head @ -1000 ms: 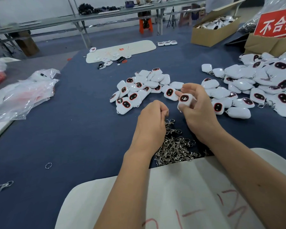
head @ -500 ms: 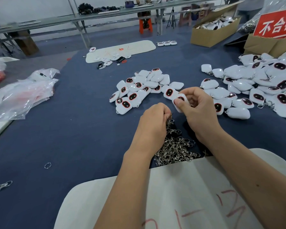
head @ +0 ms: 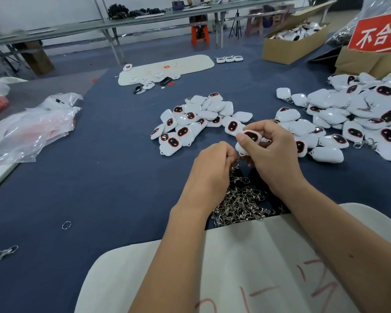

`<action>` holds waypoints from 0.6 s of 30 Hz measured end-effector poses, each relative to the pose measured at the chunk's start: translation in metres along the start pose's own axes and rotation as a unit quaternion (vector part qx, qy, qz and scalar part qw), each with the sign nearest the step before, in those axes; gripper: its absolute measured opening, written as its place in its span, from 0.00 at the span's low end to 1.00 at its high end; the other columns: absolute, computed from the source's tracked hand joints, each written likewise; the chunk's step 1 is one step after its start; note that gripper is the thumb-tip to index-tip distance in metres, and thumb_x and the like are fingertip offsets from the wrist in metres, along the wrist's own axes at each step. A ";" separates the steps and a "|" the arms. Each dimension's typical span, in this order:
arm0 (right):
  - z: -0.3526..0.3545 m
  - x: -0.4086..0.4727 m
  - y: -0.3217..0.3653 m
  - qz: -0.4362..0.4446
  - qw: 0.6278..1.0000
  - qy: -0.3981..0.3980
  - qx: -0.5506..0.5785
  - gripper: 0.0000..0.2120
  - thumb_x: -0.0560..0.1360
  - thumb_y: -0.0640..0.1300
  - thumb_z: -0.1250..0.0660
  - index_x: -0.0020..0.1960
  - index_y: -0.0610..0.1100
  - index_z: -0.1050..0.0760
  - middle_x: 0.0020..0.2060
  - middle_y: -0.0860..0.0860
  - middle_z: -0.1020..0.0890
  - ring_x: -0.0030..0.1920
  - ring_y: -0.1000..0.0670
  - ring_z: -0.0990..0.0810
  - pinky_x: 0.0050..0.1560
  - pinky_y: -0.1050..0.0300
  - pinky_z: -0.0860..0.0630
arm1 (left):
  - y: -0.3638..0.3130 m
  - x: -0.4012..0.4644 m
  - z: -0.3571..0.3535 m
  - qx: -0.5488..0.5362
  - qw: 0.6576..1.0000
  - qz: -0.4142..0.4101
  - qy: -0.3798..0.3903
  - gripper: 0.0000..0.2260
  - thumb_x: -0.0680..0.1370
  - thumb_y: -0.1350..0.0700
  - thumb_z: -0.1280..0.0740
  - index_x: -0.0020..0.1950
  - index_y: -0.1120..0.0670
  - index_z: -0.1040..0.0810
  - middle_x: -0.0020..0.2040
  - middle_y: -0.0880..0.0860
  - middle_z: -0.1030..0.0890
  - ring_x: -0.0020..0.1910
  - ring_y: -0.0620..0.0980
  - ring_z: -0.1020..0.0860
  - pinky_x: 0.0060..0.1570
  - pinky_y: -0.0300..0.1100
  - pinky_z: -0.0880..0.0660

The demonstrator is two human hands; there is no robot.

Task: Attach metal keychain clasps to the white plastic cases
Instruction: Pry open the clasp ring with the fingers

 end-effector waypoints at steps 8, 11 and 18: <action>0.001 -0.003 0.004 0.034 0.997 -0.023 -0.065 0.09 0.76 0.49 0.25 0.44 0.45 0.22 0.28 0.52 0.20 0.28 0.50 0.25 0.34 0.56 0.28 | -0.001 -0.001 0.002 0.003 1.000 0.004 -0.001 0.10 0.82 0.62 0.43 0.45 0.52 0.27 0.44 0.50 0.23 0.43 0.53 0.26 0.44 0.58 0.26; 0.002 -0.005 0.006 0.043 0.996 -0.033 -0.076 0.13 0.77 0.49 0.26 0.45 0.43 0.27 0.28 0.45 0.20 0.30 0.41 0.23 0.34 0.51 0.26 | -0.002 -0.001 0.001 0.000 1.000 -0.003 0.003 0.09 0.81 0.63 0.43 0.44 0.53 0.28 0.43 0.50 0.23 0.43 0.53 0.26 0.44 0.57 0.26; 0.002 -0.005 0.010 0.058 0.991 -0.047 -0.112 0.13 0.76 0.46 0.25 0.44 0.41 0.27 0.28 0.47 0.20 0.29 0.53 0.29 0.33 0.57 0.31 | -0.001 0.000 -0.001 -0.006 1.000 -0.006 0.010 0.08 0.82 0.61 0.42 0.45 0.53 0.28 0.44 0.50 0.22 0.43 0.53 0.26 0.45 0.57 0.26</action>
Point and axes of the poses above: each hand's wrist, its own x-axis towards the middle knuckle, its own z-axis out of the back of the hand, y = z × x, the point moved 4 cm from there along x, towards the middle knuckle
